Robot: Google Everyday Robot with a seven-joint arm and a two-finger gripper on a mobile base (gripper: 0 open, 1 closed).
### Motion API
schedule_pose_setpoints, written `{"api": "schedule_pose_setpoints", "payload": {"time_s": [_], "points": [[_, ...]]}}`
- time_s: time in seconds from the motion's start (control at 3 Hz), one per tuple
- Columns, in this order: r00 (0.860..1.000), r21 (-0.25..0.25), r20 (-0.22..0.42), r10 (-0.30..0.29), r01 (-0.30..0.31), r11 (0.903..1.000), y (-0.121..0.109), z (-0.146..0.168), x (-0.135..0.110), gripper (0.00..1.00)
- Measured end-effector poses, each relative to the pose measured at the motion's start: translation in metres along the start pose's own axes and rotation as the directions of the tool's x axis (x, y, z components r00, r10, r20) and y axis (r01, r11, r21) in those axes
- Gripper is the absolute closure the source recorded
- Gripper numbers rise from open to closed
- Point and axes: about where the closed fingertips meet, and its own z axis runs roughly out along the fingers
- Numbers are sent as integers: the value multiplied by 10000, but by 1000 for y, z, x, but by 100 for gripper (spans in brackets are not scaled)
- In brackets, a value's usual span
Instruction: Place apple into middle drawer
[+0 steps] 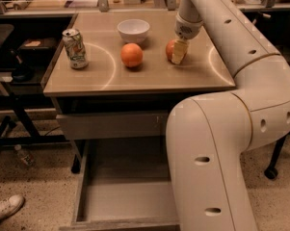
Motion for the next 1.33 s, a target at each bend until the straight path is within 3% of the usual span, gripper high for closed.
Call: {"api": "schedule_pose_setpoints", "payload": {"time_s": [0.67,1.0,1.33], "points": [[10000,0,0,0,0,10000,0,0,0,89],[10000,0,0,0,0,10000,0,0,0,100],[9997,285,197,-147,142,9995,-1,-13,-3,100]]}}
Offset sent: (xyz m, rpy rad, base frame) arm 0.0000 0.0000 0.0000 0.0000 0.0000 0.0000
